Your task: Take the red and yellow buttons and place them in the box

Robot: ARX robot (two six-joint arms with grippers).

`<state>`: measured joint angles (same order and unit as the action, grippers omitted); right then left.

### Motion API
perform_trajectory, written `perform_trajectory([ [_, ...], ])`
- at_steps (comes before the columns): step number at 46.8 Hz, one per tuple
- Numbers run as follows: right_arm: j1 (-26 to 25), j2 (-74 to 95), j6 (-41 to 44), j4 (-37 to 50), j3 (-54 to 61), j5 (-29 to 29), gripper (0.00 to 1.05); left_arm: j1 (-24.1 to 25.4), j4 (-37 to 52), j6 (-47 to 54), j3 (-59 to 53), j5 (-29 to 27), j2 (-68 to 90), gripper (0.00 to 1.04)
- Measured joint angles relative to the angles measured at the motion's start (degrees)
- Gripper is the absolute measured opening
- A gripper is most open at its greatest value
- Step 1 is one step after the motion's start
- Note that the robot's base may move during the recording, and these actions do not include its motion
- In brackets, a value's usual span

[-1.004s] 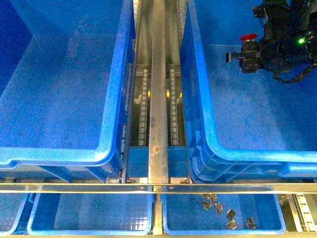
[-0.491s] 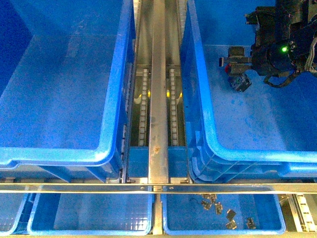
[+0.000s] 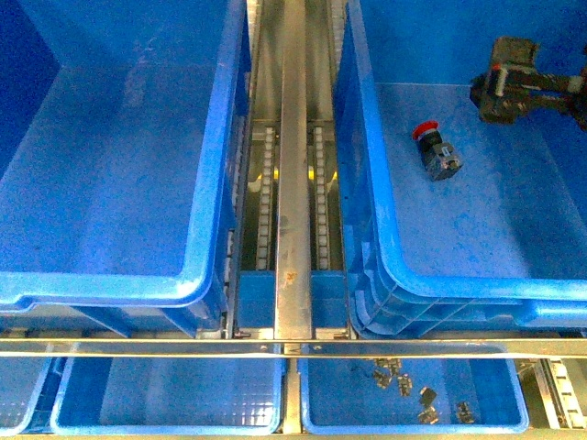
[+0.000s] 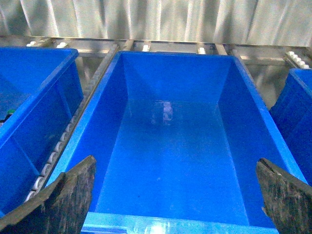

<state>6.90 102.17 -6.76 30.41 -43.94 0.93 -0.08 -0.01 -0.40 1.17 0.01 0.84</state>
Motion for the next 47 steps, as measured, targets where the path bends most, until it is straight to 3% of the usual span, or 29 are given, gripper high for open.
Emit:
perform_trajectory([
  [9, 0.37, -15.15, -4.22, -3.28, 14.05, 0.90, 0.99, 0.00, 0.00, 0.00, 0.00, 0.00, 0.00, 0.97],
  [12, 0.72, -22.45, -6.91, -6.45, 17.92, -1.33, 0.99, 0.00, 0.00, 0.00, 0.00, 0.00, 0.00, 0.97],
  [20, 1.05, -30.45, -9.90, -8.26, 20.31, -4.35, 0.98, 0.00, 0.00, 0.00, 0.00, 0.00, 0.00, 0.97],
  [24, 1.03, -25.05, -2.23, 17.77, 28.17, -8.22, 0.81, 0.00, 0.00, 0.02, 0.00, 0.00, 0.00, 0.97],
  [26, 0.70, -24.48, 1.05, 26.60, 32.02, -7.91, 0.73, 0.00, 0.00, 0.00, 0.00, -0.11, 0.00, 0.97],
  [29, 0.04, -27.39, 3.61, 31.87, 34.12, -7.30, 0.60, 0.00, -0.02, 0.00, 0.00, -0.02, 0.00, 0.97],
  [34, -1.53, -34.64, 5.38, 29.75, 36.81, -6.36, 0.36, 0.00, 0.00, 0.00, 0.00, 0.00, 0.00, 0.97],
  [39, -2.27, -38.77, 5.99, 26.56, 38.97, -5.33, 0.18, 0.00, -0.02, 0.02, 0.00, 0.00, 0.00, 0.97],
  [42, -4.83, -42.27, 6.25, 24.24, 39.93, -1.57, 0.06, 0.00, 0.00, 0.00, 0.00, 0.00, 0.00, 0.97],
  [47, -6.69, -48.61, 6.47, 19.65, 41.27, -1.31, 0.04, 0.00, 0.00, 0.00, 0.00, 0.00, 0.00, 0.97],
])
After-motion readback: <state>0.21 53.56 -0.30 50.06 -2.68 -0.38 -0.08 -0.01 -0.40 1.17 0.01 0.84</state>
